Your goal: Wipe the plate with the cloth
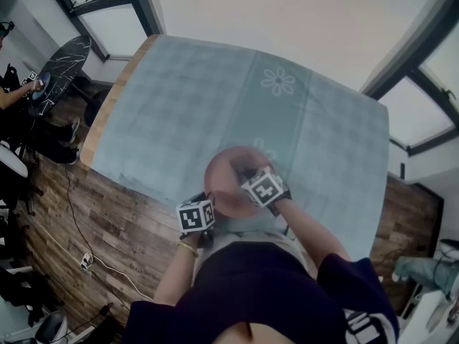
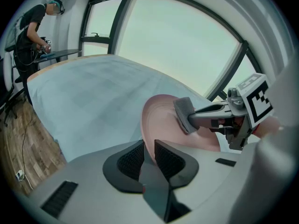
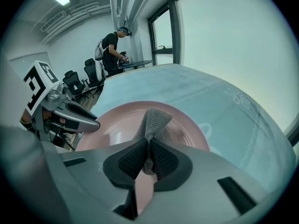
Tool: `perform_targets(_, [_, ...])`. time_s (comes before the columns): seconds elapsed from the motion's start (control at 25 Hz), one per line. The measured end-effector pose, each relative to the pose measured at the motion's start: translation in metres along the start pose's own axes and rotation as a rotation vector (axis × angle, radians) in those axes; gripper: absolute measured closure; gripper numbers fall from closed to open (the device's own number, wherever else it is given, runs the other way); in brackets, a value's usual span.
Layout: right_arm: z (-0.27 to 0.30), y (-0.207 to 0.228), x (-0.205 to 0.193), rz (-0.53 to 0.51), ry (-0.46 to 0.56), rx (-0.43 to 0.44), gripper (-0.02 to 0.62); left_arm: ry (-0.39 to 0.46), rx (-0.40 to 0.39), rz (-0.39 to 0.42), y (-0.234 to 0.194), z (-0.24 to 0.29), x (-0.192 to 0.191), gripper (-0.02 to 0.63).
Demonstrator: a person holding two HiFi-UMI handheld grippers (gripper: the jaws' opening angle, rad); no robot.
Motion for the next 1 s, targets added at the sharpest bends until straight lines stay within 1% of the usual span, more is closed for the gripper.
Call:
perform_targets(0.16, [0.004,0.017,0.002,-0.028,-0.019,-0.049,0.563,0.0,0.002,0.003,0.0,0.0,0.001,0.528])
perform_targets(0.4, [0.011,0.027,-0.002,-0.038,-0.062,-0.079,0.563,-0.003,0.006,0.0,0.001,0.0,0.0,0.528])
perform_targets(0.56, [0.014,0.024,-0.005,-0.049,-0.077,-0.07,0.563,-0.005,0.009,0.001,0.001,0.0,0.0,0.528])
perform_targets(1.0, [0.015,0.015,-0.014,-0.018,-0.109,-0.046,0.563,-0.002,0.007,-0.005,-0.001,0.0,0.0,0.528])
Point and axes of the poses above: the fingertips, and each gripper's own axes: z forward along the fingers, y to its right, x out of its top, the point moved 4 cm from there along -z, backward along the fingers, and after that the axes turned 12 degrees about y, right-handed, at the moved point
